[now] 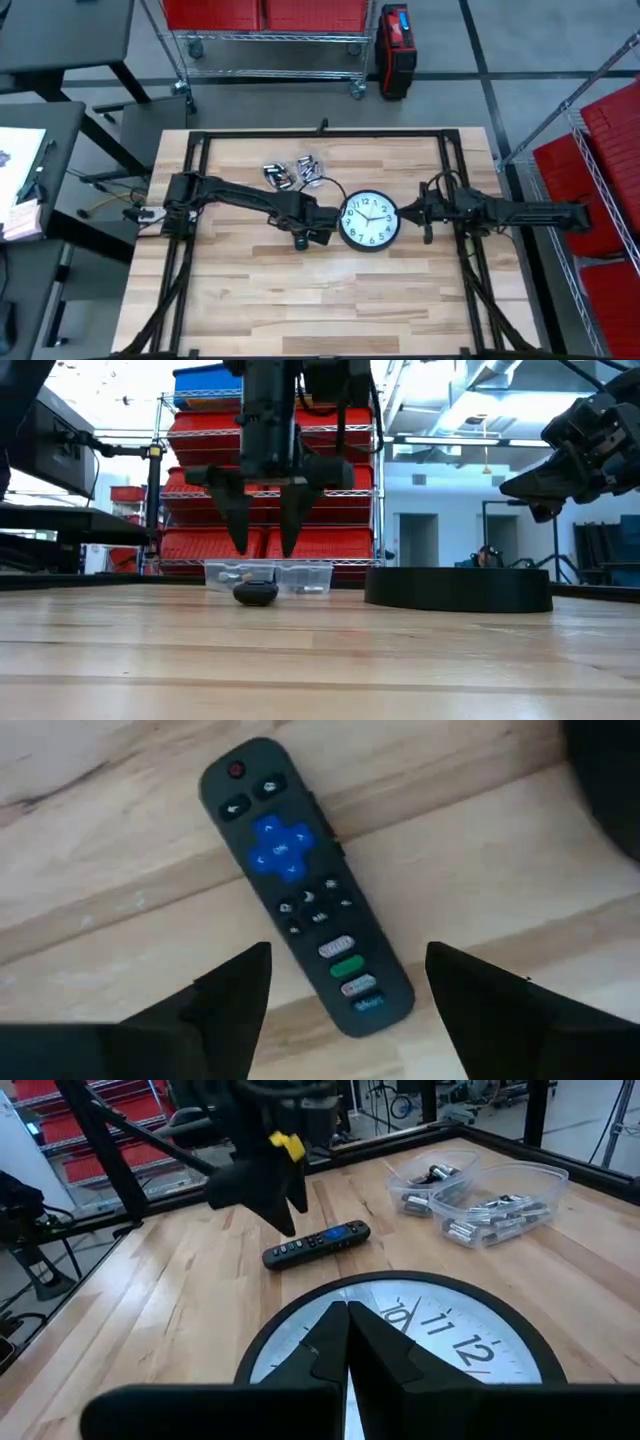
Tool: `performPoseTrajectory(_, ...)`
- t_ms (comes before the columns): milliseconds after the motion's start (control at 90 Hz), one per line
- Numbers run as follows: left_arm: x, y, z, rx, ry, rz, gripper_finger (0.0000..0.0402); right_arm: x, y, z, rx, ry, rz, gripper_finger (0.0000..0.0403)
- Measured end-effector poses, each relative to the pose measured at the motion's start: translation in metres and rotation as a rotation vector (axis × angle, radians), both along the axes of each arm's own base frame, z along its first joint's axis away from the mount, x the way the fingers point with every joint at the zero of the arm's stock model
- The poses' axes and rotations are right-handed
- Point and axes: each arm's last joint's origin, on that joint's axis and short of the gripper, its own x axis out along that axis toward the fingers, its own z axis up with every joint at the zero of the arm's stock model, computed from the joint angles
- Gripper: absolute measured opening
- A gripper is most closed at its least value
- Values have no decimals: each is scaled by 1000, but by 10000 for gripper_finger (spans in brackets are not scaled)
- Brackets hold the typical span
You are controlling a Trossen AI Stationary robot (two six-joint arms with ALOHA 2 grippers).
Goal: Insert battery
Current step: Open the remote battery cover
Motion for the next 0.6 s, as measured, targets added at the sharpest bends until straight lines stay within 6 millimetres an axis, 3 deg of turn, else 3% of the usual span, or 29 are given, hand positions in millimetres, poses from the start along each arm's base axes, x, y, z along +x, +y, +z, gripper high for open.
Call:
performPoseTrajectory(278, 1, 1, 0, 21, -18, 47, 248, 0, 0, 0, 0, 0, 0, 0)
performPoseTrajectory(600, 11, -5, -31, 27, 16, 91, 248, 0, 0, 0, 0, 4, -3, 0)
